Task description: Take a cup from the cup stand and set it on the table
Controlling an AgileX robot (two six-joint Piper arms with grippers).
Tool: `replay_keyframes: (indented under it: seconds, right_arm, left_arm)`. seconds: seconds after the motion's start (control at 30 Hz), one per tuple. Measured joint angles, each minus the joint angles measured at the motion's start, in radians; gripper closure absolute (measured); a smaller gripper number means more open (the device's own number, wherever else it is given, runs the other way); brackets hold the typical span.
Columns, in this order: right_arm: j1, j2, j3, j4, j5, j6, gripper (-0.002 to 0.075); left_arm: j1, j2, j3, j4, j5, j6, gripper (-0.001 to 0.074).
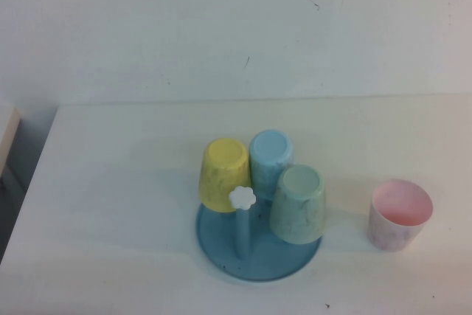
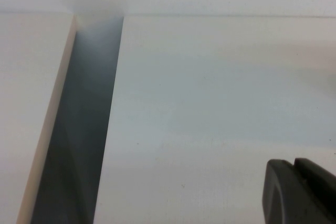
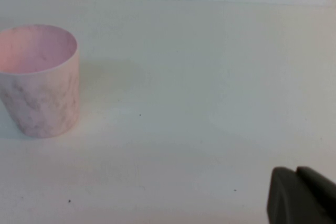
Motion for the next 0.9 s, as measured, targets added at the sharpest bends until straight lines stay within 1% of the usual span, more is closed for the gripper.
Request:
replay_keyframes:
  seconds: [0.9]
  right_arm:
    - [0.01, 0.0, 0.0, 0.0, 0.0, -0.002, 0.0727]
  left_arm:
    - [0.0, 0.0, 0.0, 0.0, 0.0, 0.002, 0.0738]
